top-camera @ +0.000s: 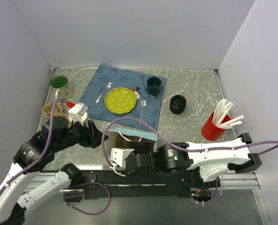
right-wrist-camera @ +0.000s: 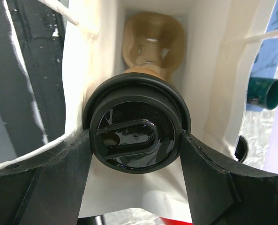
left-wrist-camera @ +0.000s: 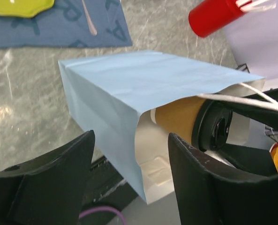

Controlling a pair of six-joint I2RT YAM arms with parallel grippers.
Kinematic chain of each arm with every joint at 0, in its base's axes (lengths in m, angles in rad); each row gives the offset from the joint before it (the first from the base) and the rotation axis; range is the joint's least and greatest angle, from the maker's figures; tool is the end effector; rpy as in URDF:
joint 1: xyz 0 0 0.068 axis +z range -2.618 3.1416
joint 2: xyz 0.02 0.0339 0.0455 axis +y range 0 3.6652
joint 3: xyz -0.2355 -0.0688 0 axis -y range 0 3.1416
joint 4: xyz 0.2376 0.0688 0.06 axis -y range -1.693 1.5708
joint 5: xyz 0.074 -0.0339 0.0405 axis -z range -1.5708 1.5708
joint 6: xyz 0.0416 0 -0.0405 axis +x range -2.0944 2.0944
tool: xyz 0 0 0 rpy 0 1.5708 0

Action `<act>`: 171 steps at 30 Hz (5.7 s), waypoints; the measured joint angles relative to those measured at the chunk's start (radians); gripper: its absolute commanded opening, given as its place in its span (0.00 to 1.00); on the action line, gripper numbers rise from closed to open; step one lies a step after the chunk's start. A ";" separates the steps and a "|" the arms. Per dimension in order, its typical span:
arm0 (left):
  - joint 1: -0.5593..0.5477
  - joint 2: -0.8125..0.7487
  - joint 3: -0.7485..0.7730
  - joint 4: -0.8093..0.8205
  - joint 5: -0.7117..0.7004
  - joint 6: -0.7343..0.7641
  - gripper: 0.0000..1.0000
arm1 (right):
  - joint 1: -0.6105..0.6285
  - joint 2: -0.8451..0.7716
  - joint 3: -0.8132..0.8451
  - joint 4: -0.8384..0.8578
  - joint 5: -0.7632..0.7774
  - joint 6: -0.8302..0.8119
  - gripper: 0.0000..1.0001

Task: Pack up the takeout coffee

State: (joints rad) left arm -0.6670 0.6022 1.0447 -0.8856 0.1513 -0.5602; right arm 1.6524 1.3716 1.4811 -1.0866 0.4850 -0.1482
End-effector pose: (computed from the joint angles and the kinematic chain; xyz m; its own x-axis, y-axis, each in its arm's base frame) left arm 0.0896 -0.0785 0.3535 -0.6672 -0.1433 -0.7310 0.4297 0.7276 -0.5348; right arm -0.0023 0.2657 0.3381 0.2002 -0.8448 -0.4962 -0.8831 0.0638 -0.4648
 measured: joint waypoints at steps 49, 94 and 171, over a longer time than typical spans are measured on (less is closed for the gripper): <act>0.000 -0.228 -0.153 -0.056 0.262 0.048 0.01 | -0.109 0.143 0.012 -0.023 0.002 -0.109 0.35; 0.000 -0.121 -0.071 -0.084 0.200 0.050 0.65 | -0.170 0.041 -0.238 0.228 0.102 -0.132 0.32; 0.000 0.000 -0.066 0.066 0.328 0.361 0.01 | -0.035 -0.185 -0.395 0.227 0.062 -0.251 0.27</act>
State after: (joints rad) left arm -0.6674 0.6018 0.9783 -0.8200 0.4793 -0.1989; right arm 1.6176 1.1866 1.0859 -0.8600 0.5472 -0.3988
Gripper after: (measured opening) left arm 0.021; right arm 0.762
